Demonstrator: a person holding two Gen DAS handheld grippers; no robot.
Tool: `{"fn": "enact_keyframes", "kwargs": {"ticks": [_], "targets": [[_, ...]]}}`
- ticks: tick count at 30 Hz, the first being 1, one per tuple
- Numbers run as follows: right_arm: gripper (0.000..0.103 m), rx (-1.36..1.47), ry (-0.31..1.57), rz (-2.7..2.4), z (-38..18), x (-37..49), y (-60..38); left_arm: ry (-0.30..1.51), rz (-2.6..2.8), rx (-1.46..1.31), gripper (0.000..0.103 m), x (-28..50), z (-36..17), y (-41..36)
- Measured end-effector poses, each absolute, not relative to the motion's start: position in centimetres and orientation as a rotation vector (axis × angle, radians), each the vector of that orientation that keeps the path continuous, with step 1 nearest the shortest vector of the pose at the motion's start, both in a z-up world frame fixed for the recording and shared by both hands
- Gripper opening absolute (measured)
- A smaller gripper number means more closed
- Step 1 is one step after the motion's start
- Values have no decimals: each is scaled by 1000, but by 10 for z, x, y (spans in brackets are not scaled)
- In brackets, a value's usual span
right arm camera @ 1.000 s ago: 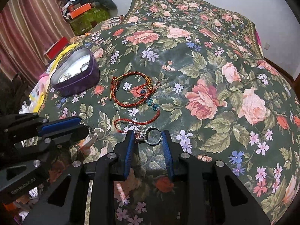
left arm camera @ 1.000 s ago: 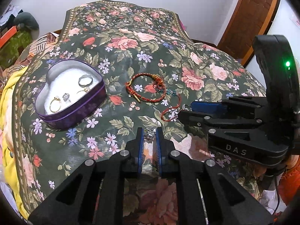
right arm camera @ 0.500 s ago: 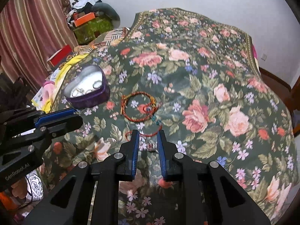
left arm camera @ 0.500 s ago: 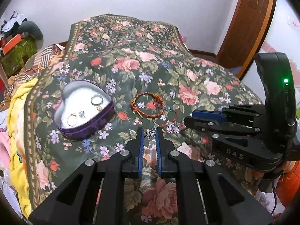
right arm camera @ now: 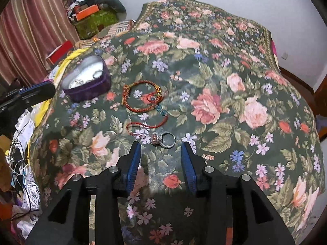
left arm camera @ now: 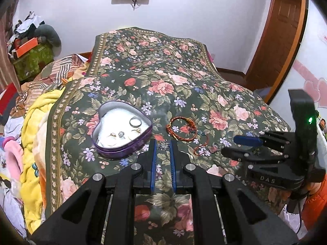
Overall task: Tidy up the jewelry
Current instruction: 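Grasp the silver ring charm with right tool while left tool grasps a small silver piece, then carry both pieces over the heart tin and open both tools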
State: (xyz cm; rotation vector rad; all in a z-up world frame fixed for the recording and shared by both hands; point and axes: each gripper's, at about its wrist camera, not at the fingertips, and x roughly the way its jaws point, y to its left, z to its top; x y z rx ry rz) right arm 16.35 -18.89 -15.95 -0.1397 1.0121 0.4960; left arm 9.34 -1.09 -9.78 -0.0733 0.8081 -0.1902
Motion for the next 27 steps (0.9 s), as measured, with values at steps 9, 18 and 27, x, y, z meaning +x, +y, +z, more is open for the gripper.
{"fn": "enact_keyframes", "kwargs": {"ticks": [9,18,27], "targets": [[32,-135,1039,492,-176,174,-179,828,-190,-89,11,97,-107,-9],[12,-118,1011,509,-167,167,-180,828,-184,-100,11,98,-108,-6],[12,-124,974,518,-156,164,-175,806,-166,-109,11,96,-100,2]]}}
